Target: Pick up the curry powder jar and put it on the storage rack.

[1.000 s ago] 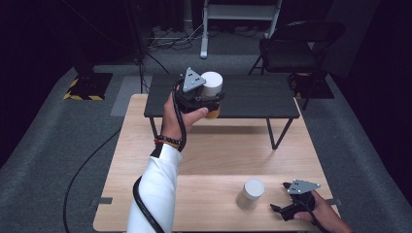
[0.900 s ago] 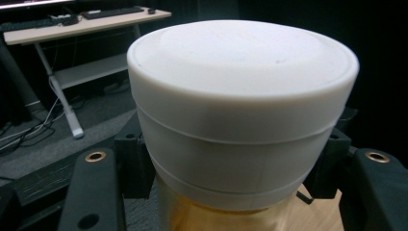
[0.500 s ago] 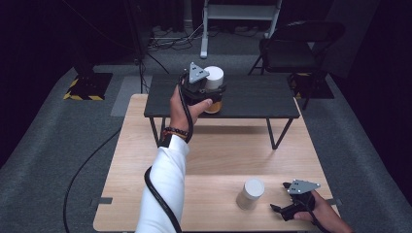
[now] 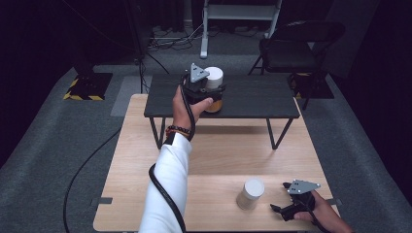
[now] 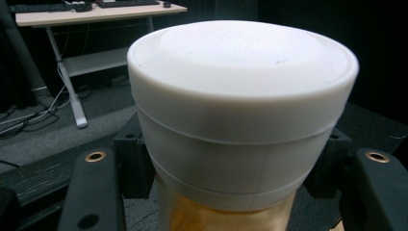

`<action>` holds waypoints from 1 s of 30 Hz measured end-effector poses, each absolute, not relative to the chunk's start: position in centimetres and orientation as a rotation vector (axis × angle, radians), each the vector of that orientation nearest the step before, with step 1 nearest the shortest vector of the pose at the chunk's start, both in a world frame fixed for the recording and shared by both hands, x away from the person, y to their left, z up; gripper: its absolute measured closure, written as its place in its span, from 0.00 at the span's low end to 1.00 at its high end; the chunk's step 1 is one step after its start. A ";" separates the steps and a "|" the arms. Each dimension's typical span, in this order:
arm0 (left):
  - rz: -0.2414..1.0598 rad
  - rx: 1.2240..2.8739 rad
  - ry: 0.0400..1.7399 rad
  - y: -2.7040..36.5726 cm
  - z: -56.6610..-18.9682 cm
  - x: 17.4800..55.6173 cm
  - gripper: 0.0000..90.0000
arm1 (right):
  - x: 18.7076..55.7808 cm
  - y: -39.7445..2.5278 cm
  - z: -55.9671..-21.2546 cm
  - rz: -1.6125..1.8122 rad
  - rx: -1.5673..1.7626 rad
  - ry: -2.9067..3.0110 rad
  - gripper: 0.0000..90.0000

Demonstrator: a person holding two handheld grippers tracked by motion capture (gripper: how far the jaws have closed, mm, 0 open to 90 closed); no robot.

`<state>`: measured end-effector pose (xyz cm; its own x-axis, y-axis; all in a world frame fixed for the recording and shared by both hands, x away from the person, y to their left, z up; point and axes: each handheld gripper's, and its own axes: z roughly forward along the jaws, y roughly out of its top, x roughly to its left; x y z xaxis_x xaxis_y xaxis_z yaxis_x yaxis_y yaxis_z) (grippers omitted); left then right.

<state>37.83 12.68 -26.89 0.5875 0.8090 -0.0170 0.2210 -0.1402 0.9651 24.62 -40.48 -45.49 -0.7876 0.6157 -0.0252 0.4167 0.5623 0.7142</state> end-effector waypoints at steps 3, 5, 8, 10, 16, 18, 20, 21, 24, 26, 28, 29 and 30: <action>0.651 1.675 0.866 12.4 -26.9 37.9 0.39 | 24.7 -40.5 -45.5 1.049 0.854 2.528 0.00; 0.656 1.675 0.862 12.3 -27.0 37.9 0.39 | 24.6 -40.5 -45.5 1.051 0.853 2.527 0.00; 0.651 1.662 0.865 12.4 -27.2 37.9 0.39 | 24.7 -40.5 -45.5 1.050 0.852 2.528 0.00; 0.655 1.662 0.865 12.5 -27.2 37.9 0.38 | 24.7 -40.5 -45.5 1.050 0.853 2.528 0.00; 0.668 1.663 0.888 12.1 -27.3 37.7 0.23 | 24.7 -40.5 -45.5 1.051 0.852 2.528 0.00; 0.672 1.662 0.893 12.0 -27.2 37.6 0.13 | 24.7 -40.5 -45.5 1.052 0.851 2.527 0.00; 0.684 1.666 0.907 11.8 -26.9 37.3 0.06 | 24.7 -40.5 -45.5 1.053 0.849 2.528 0.00; 0.682 1.670 0.906 11.8 -26.8 37.3 0.05 | 24.7 -40.5 -45.5 1.052 0.849 2.528 0.00; 0.700 1.693 0.907 11.8 -26.2 36.9 0.02 | 24.7 -40.4 -45.5 1.052 0.848 2.529 0.00; 0.708 1.708 0.898 11.8 -25.8 36.6 0.01 | 24.7 -40.4 -45.5 1.052 0.848 2.529 0.00; 0.741 1.722 0.897 11.6 -25.4 36.0 0.01 | 24.7 -40.4 -45.5 1.052 0.848 2.529 0.00; 0.759 1.714 0.888 11.7 -25.4 35.5 0.01 | 24.7 -40.4 -45.5 1.052 0.848 2.529 0.00; 0.766 1.701 0.888 11.8 -25.4 35.2 0.01 | 24.7 -40.4 -45.5 1.052 0.848 2.529 0.00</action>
<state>35.18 11.80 -25.43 0.5248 0.8481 0.0721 0.1962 -0.2029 0.9593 24.74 -40.44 -45.52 -0.7910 0.6113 -0.0264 0.4124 0.5644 0.7152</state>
